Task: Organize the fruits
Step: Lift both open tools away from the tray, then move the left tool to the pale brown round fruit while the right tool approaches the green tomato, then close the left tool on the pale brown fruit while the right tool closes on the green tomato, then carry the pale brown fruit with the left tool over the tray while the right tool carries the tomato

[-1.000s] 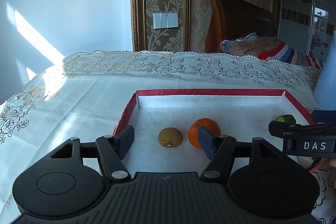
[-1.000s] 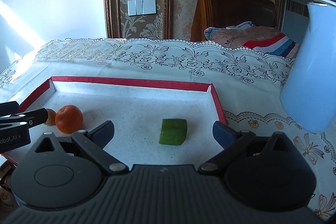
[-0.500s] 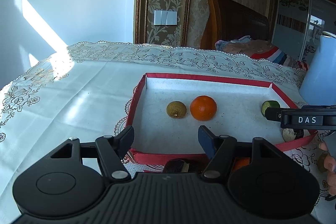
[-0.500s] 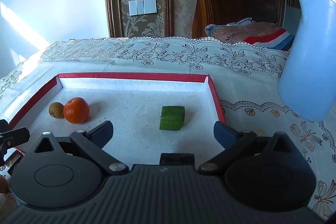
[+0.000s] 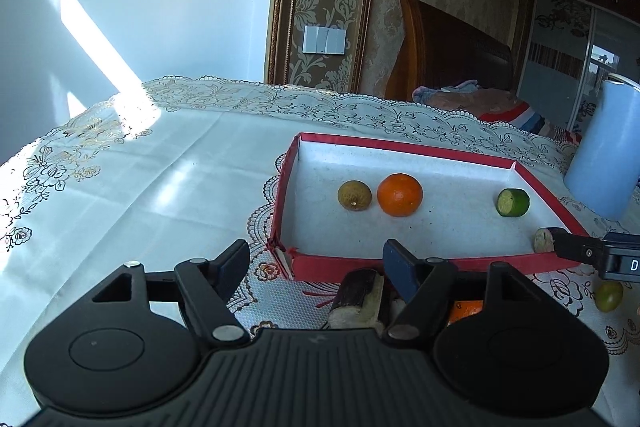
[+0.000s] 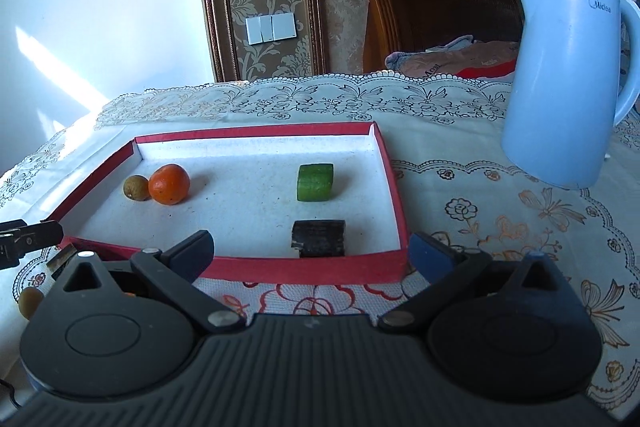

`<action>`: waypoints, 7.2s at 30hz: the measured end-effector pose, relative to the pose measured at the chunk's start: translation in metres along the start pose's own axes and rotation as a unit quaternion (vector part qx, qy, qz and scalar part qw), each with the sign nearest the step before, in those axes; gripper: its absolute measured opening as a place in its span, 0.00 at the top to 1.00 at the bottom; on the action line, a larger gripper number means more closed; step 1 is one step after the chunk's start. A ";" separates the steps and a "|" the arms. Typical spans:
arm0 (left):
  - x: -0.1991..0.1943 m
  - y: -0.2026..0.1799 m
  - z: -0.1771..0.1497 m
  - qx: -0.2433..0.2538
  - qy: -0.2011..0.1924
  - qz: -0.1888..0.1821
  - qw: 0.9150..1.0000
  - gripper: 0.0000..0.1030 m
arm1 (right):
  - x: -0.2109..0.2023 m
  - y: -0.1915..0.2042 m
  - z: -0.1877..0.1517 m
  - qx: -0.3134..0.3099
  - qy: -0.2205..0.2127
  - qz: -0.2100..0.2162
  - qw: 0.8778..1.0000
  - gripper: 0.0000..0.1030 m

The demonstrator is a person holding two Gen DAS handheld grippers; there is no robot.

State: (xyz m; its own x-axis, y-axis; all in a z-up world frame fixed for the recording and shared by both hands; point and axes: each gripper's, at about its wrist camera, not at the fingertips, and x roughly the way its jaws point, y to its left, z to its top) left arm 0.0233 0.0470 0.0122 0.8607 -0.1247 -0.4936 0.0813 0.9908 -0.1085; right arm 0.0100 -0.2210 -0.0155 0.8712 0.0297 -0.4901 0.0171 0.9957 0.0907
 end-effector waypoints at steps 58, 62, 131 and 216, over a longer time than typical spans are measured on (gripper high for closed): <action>-0.011 -0.016 -0.042 0.108 0.058 -0.029 0.992 0.25 | -0.060 -0.066 -0.054 0.063 0.010 -0.029 0.998 0.00; -0.011 -0.016 -0.042 0.108 0.059 -0.029 0.992 0.25 | -0.056 -0.058 -0.053 0.040 0.018 -0.033 0.999 0.00; -0.014 -0.009 -0.042 0.080 0.047 -0.017 0.996 0.74 | -0.020 -0.037 -0.039 -0.013 0.048 -0.050 0.998 0.50; 0.103 -0.077 0.052 0.041 0.014 0.017 0.999 0.74 | 0.100 0.037 0.055 -0.059 -0.012 -0.053 0.997 0.69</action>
State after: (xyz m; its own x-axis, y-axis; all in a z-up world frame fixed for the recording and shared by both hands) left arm 0.1314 -0.0389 0.0146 0.8490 -0.0911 -0.5204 0.0937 0.9954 -0.0213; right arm 0.1243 -0.1857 -0.0136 0.8793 -0.0760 -0.4702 0.0527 0.9966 -0.0625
